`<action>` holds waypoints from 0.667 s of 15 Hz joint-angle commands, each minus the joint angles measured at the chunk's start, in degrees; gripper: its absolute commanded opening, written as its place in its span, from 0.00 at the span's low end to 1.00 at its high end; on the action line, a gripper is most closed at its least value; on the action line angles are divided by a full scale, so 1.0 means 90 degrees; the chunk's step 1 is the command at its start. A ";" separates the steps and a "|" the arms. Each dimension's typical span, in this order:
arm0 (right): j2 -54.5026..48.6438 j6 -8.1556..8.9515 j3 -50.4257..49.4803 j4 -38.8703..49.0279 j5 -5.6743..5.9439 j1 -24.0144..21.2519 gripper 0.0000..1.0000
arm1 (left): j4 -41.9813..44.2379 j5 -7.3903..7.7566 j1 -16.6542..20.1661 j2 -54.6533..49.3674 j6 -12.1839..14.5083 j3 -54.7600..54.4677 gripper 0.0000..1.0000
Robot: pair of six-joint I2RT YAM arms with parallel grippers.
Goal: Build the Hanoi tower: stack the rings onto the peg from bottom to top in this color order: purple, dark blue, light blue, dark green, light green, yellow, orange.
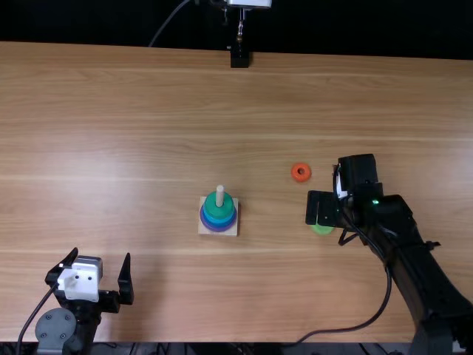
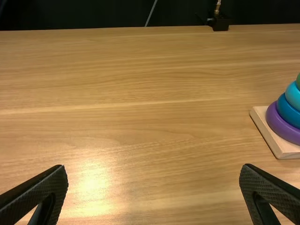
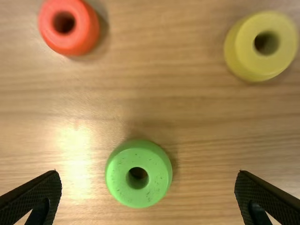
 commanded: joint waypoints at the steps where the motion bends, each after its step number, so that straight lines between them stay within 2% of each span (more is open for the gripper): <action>1: 0.0236 0.0138 0.0343 0.0007 -0.0038 0.0072 1.00 | -0.0249 0.0166 0.0063 -0.0074 0.0077 -0.0737 1.00; 8: 0.0930 0.0208 0.0382 -0.0075 -0.0038 0.0091 1.00 | -0.0249 0.0154 0.0063 -0.0074 0.0077 -0.0737 1.00; 10: 0.0988 0.0595 0.0392 -0.0380 -0.0038 0.0091 1.00 | -0.0249 0.0154 0.0063 -0.0074 0.0077 -0.0737 1.00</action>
